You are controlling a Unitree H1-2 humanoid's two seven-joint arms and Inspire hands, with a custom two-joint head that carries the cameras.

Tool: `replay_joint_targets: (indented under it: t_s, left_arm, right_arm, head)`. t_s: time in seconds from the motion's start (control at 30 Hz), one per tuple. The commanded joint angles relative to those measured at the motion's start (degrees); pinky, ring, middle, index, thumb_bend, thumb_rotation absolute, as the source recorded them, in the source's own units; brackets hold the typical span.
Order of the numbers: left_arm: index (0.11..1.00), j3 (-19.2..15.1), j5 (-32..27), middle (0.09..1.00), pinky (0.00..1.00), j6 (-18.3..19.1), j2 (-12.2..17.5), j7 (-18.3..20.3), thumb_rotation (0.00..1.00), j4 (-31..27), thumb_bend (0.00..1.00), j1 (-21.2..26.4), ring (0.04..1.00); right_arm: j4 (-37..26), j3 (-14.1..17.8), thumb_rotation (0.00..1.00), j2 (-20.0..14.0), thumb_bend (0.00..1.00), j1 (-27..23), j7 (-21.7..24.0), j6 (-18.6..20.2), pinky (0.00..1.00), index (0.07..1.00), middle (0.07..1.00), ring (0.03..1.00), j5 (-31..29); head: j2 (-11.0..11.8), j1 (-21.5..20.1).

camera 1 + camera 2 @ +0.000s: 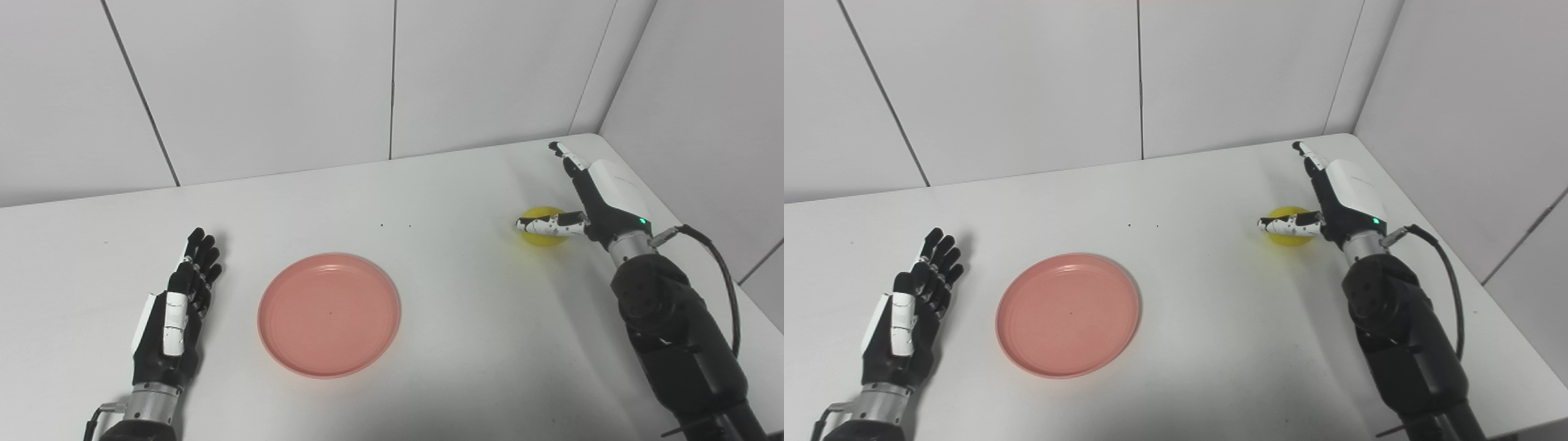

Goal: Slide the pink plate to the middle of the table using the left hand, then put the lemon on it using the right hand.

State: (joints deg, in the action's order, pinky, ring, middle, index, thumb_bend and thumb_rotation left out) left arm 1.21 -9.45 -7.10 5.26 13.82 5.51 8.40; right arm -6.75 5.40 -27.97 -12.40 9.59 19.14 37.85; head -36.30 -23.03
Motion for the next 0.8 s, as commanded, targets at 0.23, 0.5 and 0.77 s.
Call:
replay_joint_targets:
  t_s: [0.23,0.5,0.77]
  left_arm:
    - [1.0,0.2,-0.2,1.0,1.0,-0.2,-0.8,-0.2,1.0,2.3,0.81,-3.5,1.0]
    - [1.0,0.1,-0.4,1.0,1.0,0.0,-1.0,-0.3,1.0,2.0,0.8,-3.7,1.0]
    - [1.0,0.2,-0.3,1.0,1.0,0.0,-1.0,-0.2,1.0,1.7,0.81,-3.8,1.0]
  right_arm:
    - [2.1,-1.9,0.28,-1.9,0.91,-1.0,1.4,2.8,0.74,0.917,0.915,0.874,-1.1]
    - [5.0,-3.2,0.13,-1.2,0.87,-0.8,-0.8,1.1,0.7,0.877,0.882,0.833,-2.5]
    - [6.4,-3.6,0.0,0.0,0.73,-0.7,-6.4,-0.7,0.52,0.743,0.721,0.627,-3.0]
  head:
    - [-0.1,0.1]
    - [-0.2,0.1]
    - [-0.3,0.1]
